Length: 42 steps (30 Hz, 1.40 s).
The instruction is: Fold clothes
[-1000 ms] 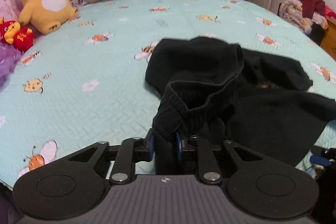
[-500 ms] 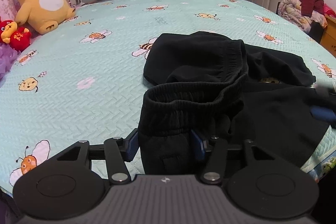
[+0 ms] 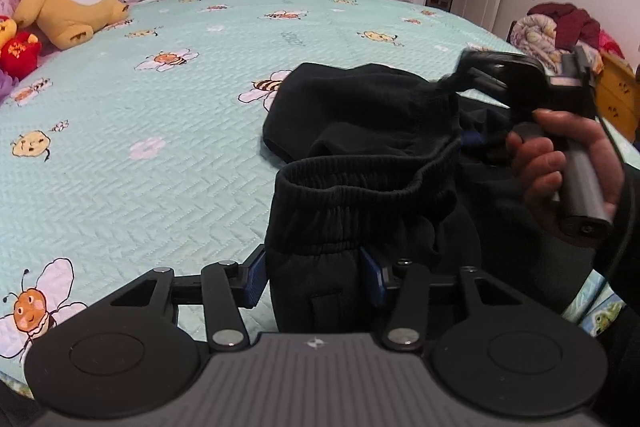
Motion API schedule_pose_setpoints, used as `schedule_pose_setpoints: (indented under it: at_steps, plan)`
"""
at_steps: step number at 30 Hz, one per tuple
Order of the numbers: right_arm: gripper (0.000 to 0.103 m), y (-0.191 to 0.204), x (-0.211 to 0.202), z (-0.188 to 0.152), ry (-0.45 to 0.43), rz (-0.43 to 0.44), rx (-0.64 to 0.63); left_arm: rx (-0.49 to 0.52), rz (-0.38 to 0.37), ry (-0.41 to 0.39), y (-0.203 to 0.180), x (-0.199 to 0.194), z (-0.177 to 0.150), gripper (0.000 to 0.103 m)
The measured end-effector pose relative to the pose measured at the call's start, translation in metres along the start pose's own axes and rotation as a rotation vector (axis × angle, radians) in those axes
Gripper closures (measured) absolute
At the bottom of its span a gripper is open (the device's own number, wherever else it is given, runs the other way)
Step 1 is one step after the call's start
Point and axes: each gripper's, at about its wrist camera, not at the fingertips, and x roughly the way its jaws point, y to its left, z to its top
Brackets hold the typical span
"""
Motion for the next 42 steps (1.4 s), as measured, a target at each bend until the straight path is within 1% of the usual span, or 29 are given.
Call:
schedule_pose_setpoints:
  at_steps: [1, 2, 3, 6, 9, 12, 13, 14, 15, 16, 17, 18, 19, 20, 23, 24, 26, 29, 31, 33, 35, 37, 39, 42]
  plan:
    - [0.075, 0.014, 0.006, 0.0, 0.004, -0.003, -0.066, -0.019, -0.003, -0.008, 0.006, 0.0, 0.0, 0.056]
    - [0.089, 0.03, 0.01, 0.0, 0.003, 0.005, -0.122, -0.045, -0.004, -0.017, 0.013, -0.001, 0.001, 0.057]
    - [0.091, 0.047, 0.013, 0.001, 0.004, 0.022, -0.167, -0.07, -0.006, -0.026, 0.02, -0.001, 0.001, 0.06]
    - [0.091, 0.102, 0.028, 0.004, 0.004, 0.081, -0.285, -0.153, -0.002, -0.068, 0.045, -0.005, 0.009, 0.067]
    - [0.091, 0.166, 0.053, 0.009, 0.005, 0.15, -0.369, -0.233, 0.033, -0.152, 0.074, -0.019, 0.026, 0.069]
    - [0.091, 0.228, 0.09, 0.007, 0.007, 0.198, -0.434, -0.331, 0.08, -0.244, 0.109, -0.036, 0.042, 0.069]
    - [0.09, 0.246, 0.105, 0.004, 0.014, 0.204, -0.459, -0.357, 0.104, -0.261, 0.119, -0.038, 0.044, 0.069]
    - [0.082, 0.26, 0.122, 0.0, 0.03, 0.203, -0.475, -0.38, 0.135, -0.252, 0.129, -0.036, 0.044, 0.069]
    - [0.067, 0.266, 0.14, -0.007, 0.064, 0.19, -0.48, -0.409, 0.17, -0.226, 0.139, -0.032, 0.041, 0.069]
    - [0.058, 0.269, 0.158, -0.015, 0.105, 0.171, -0.48, -0.443, 0.199, -0.201, 0.149, -0.028, 0.035, 0.069]
    - [0.05, 0.268, 0.167, -0.024, 0.129, 0.146, -0.472, -0.482, 0.22, -0.175, 0.159, -0.025, 0.026, 0.069]
    - [0.05, 0.264, 0.172, -0.032, 0.145, 0.118, -0.459, -0.52, 0.241, -0.149, 0.167, -0.023, 0.016, 0.071]
    - [0.05, 0.257, 0.169, -0.04, 0.149, 0.121, -0.456, -0.556, 0.264, -0.125, 0.175, -0.022, 0.004, 0.073]
    - [0.05, 0.248, 0.161, -0.048, 0.148, 0.143, -0.458, -0.591, 0.279, -0.1, 0.182, -0.022, -0.007, 0.073]
    - [0.049, 0.213, 0.114, -0.06, 0.112, 0.149, -0.503, -0.649, 0.257, -0.054, 0.194, -0.026, -0.031, 0.073]
    - [0.048, 0.198, 0.096, -0.063, 0.096, 0.134, -0.514, -0.652, 0.25, -0.045, 0.194, -0.028, -0.036, 0.073]
    - [0.047, 0.162, 0.054, -0.064, 0.059, 0.08, -0.525, -0.62, 0.238, -0.041, 0.184, -0.034, -0.039, 0.072]
    - [0.047, 0.102, -0.017, -0.057, -0.024, -0.048, -0.493, -0.582, 0.211, -0.044, 0.167, -0.04, -0.037, 0.071]
    - [0.046, 0.059, -0.071, -0.05, -0.098, -0.126, -0.429, -0.547, 0.196, -0.051, 0.151, -0.041, -0.032, 0.069]
    - [0.042, 0.017, -0.121, -0.042, -0.182, -0.199, -0.362, -0.507, 0.175, -0.052, 0.133, -0.038, -0.026, 0.066]
    - [0.04, -0.026, -0.166, -0.036, -0.268, -0.264, -0.267, -0.465, 0.151, -0.049, 0.112, -0.036, -0.022, 0.066]
    - [0.04, -0.063, -0.206, -0.029, -0.344, -0.289, -0.143, -0.419, 0.13, -0.044, 0.091, -0.033, -0.016, 0.063]
    - [0.038, -0.094, -0.24, -0.021, -0.414, -0.275, -0.039, -0.371, 0.116, -0.038, 0.071, -0.031, -0.011, 0.059]
    - [0.034, -0.121, -0.27, -0.007, -0.508, -0.259, 0.047, -0.309, 0.113, -0.02, 0.046, -0.028, -0.007, 0.057]
